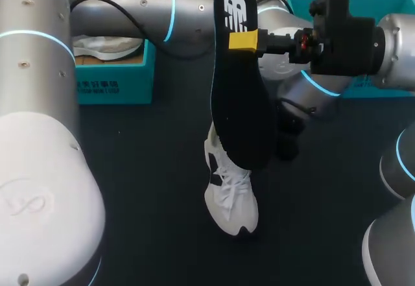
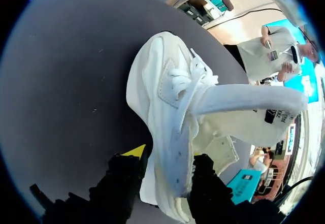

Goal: Take the shoe out of the shoebox, open the shoe tongue, remove and reinsert the insole, then place the shoe into the shoebox

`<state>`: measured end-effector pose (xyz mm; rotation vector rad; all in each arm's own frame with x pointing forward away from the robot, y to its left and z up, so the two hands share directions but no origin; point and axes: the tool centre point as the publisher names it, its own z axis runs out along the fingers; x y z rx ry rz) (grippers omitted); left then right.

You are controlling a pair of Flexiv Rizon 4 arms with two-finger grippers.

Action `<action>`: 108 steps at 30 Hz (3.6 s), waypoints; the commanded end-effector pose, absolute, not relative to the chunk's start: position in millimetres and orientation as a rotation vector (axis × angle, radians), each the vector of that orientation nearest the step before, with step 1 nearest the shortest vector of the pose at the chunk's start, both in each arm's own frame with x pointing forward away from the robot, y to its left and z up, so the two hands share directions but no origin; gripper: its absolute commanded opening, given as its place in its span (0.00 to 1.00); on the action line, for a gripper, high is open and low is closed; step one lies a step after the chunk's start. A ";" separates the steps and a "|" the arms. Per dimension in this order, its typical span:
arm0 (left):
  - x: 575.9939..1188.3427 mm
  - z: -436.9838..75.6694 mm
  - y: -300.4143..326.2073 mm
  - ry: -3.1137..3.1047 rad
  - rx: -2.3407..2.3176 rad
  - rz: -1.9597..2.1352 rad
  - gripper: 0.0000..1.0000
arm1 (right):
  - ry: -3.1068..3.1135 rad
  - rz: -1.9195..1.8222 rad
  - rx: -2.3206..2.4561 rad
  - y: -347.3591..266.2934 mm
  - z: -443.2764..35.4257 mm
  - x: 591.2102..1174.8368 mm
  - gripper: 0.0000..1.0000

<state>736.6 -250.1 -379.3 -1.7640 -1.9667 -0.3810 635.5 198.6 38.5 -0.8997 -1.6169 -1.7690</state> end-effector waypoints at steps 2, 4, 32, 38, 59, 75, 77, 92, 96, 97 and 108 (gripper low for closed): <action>745.0 -336.1 -230.8 -2.058 -1.827 -0.317 1.00 | -1.616 -1.769 -0.902 202.2 38.3 636.5 0.00; 747.5 -324.6 -229.3 -2.099 -1.841 -0.310 1.00 | -1.616 -1.769 -0.902 202.2 38.3 636.5 0.00; 774.4 -278.0 -219.6 -2.394 -2.048 -0.206 1.00 | -1.616 -1.769 -0.902 202.2 38.3 636.5 0.00; 794.5 -281.0 -201.8 -2.458 -1.982 -0.080 1.00 | -1.616 -1.769 -0.902 202.2 38.3 636.5 0.00; 803.5 -265.0 -175.7 -2.523 -2.082 0.192 1.00 | -1.616 -1.769 -0.902 202.2 38.3 636.5 0.00; 803.5 -265.0 -175.7 -2.523 -2.082 0.192 1.00 | -1.616 -1.769 -0.902 202.2 38.3 636.5 0.00; 803.5 -265.0 -175.7 -2.523 -2.082 0.192 1.00 | -1.616 -1.769 -0.902 202.2 38.3 636.5 0.00; 803.5 -265.0 -175.7 -2.523 -2.082 0.192 1.00 | -1.616 -1.769 -0.902 202.2 38.3 636.5 0.00; 802.3 -263.9 -175.2 -2.547 -2.111 0.235 1.00 | -1.595 -1.762 -0.893 200.0 39.2 637.3 0.00; 802.5 -263.4 -174.1 -2.566 -2.127 0.244 1.00 | -1.583 -1.767 -0.891 198.0 40.4 637.9 0.00; 810.3 -235.4 -146.6 -2.774 -2.316 0.370 1.00 | -1.484 -1.734 -1.105 177.2 36.9 656.0 0.00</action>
